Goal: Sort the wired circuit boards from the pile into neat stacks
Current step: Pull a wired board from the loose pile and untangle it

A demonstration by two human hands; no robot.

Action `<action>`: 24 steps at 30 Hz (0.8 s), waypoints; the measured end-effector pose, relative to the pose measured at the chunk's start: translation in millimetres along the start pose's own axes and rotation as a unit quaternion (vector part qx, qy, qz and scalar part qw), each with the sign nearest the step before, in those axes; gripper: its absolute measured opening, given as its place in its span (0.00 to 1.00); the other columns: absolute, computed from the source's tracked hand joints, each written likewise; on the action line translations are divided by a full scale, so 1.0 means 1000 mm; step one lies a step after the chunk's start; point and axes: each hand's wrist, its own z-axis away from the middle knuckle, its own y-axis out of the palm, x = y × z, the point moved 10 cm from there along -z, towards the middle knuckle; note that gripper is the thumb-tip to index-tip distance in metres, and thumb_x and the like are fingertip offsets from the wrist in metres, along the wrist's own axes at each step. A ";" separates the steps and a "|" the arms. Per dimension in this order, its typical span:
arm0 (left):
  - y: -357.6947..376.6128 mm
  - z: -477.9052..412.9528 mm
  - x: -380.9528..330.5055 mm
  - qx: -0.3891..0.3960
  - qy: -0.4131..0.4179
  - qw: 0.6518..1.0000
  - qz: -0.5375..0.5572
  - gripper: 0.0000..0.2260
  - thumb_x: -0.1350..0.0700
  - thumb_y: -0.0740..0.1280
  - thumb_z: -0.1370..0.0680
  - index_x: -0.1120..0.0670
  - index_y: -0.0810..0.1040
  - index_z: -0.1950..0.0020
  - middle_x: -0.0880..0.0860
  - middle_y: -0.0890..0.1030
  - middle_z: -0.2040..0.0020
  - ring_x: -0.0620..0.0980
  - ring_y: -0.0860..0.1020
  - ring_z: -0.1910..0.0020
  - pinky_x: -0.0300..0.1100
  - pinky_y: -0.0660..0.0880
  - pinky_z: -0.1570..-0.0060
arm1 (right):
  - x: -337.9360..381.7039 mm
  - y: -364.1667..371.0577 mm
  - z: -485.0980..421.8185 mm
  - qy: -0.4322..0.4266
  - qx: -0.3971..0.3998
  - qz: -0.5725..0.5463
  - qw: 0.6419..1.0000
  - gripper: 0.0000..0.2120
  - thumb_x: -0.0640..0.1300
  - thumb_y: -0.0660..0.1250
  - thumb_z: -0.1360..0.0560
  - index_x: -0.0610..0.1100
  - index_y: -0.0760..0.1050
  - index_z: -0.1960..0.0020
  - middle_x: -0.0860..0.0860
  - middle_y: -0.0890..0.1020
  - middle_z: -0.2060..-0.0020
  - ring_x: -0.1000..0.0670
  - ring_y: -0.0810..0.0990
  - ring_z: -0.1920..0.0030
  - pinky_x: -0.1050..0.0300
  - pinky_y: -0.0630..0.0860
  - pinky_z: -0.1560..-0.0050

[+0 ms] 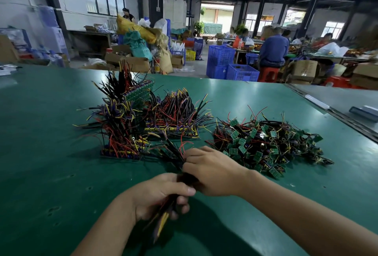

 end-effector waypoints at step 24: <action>-0.029 0.011 -0.039 0.228 0.173 0.884 0.369 0.37 0.32 0.52 0.24 0.60 0.68 0.28 0.60 0.81 0.42 0.59 0.79 0.44 0.60 0.66 0.37 | -0.112 -0.038 0.045 0.252 -0.300 -0.382 0.837 0.18 0.34 0.68 0.23 0.52 0.79 0.39 0.56 0.81 0.62 0.60 0.74 0.67 0.66 0.70 0.66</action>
